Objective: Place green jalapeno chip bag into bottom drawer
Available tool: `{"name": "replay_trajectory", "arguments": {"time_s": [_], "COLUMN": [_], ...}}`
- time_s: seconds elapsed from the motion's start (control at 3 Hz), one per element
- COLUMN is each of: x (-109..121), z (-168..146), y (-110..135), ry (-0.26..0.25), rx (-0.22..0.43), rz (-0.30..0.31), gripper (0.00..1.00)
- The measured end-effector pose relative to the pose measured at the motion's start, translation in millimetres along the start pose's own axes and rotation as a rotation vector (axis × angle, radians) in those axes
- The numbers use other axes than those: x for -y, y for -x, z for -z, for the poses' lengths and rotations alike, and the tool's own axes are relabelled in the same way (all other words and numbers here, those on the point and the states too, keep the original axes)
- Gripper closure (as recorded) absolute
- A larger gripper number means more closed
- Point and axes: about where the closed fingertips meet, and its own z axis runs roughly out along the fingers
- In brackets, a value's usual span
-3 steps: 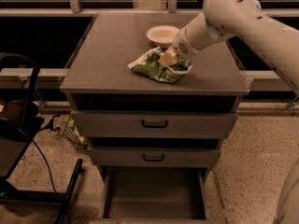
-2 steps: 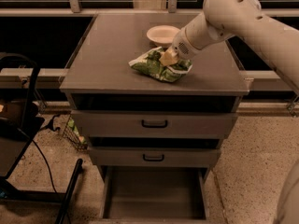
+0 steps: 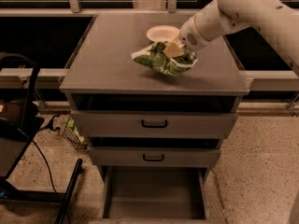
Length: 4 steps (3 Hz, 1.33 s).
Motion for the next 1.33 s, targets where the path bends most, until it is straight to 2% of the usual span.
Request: {"name": "replay_trajectory", "arguments": {"time_s": [0.33, 0.67, 1.0, 1.33], "x": [-3.3, -13.6, -25.2, -45.4], "z": [43.9, 83.8, 117.1, 126.9], "y": [2.1, -12.0, -27.6, -27.2], "ry": [0.010, 0.038, 0.140, 0.219], "rx": [0.039, 0.076, 0.164, 0.180], "rz": [0.034, 0.064, 0.114, 0.186], "gripper": [1.00, 1.00, 1.00, 1.00]}}
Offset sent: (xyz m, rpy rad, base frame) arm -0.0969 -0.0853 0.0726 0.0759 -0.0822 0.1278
